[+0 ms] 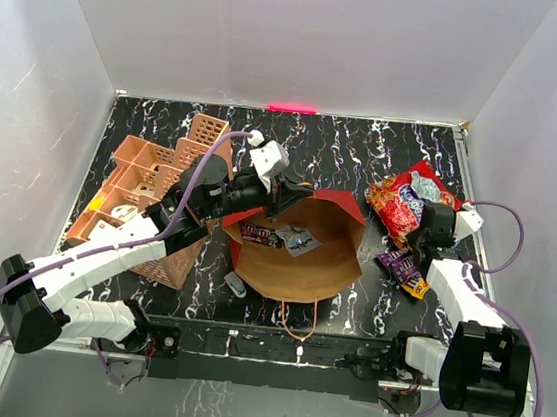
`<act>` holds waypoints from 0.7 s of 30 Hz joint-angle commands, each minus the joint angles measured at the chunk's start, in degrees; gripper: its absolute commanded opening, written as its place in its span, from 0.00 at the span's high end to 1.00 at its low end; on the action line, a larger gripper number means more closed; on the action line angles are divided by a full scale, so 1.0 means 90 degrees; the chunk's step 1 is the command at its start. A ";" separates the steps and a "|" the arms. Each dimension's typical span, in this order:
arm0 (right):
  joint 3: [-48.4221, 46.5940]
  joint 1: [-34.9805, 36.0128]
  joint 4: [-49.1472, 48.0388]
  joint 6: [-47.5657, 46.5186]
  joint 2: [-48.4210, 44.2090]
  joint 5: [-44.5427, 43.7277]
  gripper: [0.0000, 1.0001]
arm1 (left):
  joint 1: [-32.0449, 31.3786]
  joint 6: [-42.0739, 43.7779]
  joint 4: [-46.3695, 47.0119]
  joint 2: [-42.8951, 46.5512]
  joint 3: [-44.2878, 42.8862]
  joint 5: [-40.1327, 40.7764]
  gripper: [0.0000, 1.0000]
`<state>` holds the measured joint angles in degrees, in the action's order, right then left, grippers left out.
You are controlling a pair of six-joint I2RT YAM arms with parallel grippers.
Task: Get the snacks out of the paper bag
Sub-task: Place the snack at the center of the board.
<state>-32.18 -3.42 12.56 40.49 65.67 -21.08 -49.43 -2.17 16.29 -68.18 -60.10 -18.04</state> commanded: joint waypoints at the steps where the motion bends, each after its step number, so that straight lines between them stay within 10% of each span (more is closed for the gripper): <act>1: -0.0024 -0.0076 -0.0391 -0.0305 -0.0547 -0.0162 0.74 | -0.0038 -0.0025 0.0226 0.0021 -0.0022 -0.0116 1.00; 8: -0.0160 -0.0086 0.0147 -0.0927 -0.1649 -0.0031 0.40 | -0.0041 -0.0051 0.0231 0.0024 -0.0037 -0.0153 1.00; 14: -0.0365 -0.0085 0.0555 -0.1421 -0.2250 0.0564 0.37 | -0.0050 -0.0062 0.0231 0.0044 -0.0042 -0.0171 1.00; 21: -0.1319 -0.0083 0.0997 -0.2821 -0.2710 0.3580 0.34 | -0.0077 -0.0022 0.0202 0.0054 -0.0053 -0.0134 1.00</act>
<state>-37.36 -3.99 21.26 23.73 44.95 -5.80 -49.76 -2.57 16.29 -68.18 -60.10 -18.68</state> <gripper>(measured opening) 0.657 0.007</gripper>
